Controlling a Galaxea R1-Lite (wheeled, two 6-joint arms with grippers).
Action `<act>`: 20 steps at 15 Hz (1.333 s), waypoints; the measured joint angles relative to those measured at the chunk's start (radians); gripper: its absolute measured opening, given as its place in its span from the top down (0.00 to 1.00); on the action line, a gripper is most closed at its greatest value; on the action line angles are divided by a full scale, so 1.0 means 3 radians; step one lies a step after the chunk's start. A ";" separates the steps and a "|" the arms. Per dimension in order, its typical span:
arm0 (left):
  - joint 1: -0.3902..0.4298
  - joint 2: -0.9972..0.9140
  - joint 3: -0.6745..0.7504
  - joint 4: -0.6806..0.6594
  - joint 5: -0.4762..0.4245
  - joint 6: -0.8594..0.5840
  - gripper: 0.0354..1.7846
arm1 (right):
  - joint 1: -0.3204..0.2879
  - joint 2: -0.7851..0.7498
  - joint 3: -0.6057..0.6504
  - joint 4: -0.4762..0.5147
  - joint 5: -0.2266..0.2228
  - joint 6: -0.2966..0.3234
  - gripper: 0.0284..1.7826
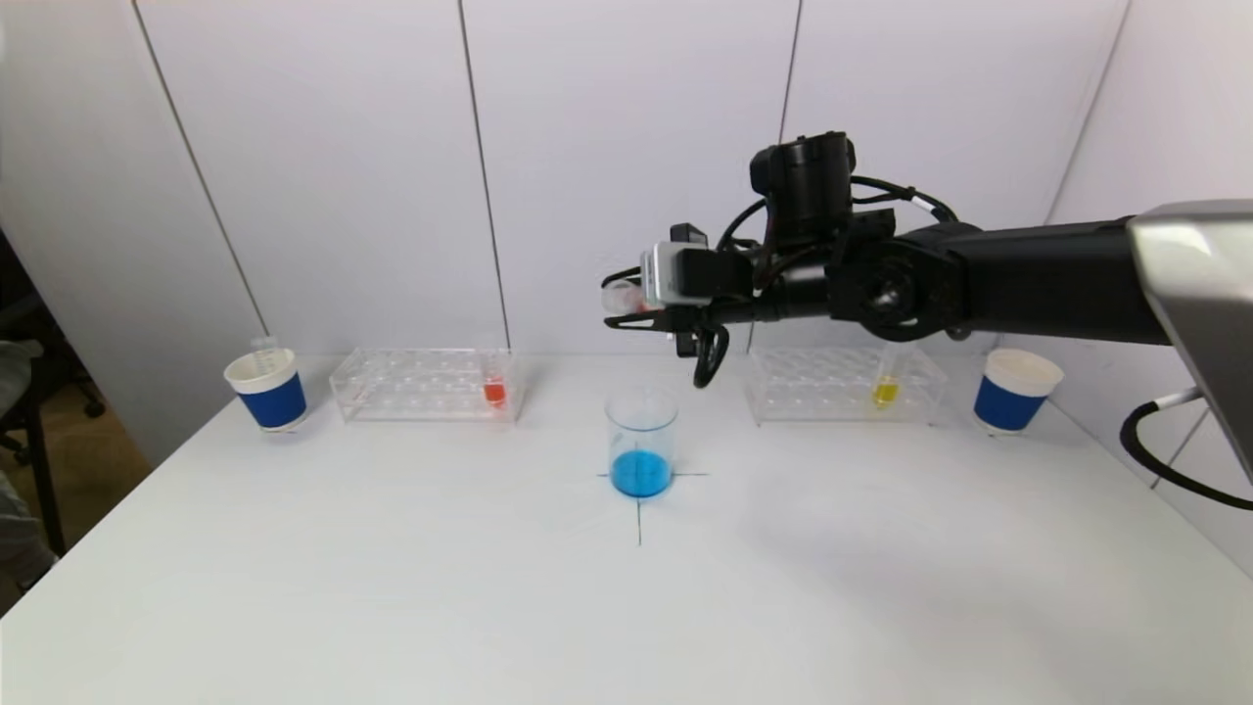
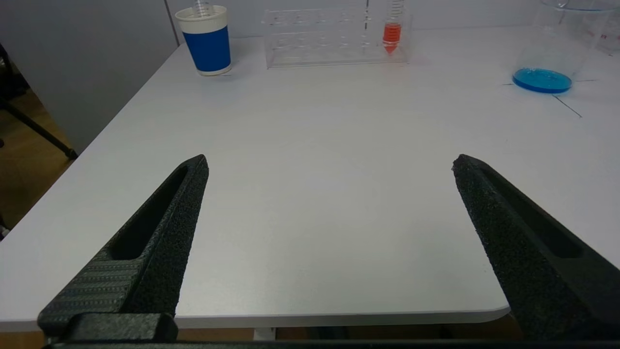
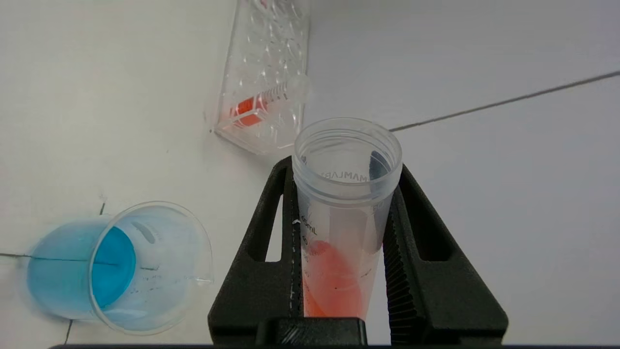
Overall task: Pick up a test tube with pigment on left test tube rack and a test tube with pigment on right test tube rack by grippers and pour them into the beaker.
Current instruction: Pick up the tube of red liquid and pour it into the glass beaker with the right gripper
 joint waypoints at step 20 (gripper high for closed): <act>0.0000 0.0000 0.0000 0.0000 0.0001 -0.0001 0.01 | -0.0290 0.0402 0.0306 -0.0902 0.0298 -0.0828 0.72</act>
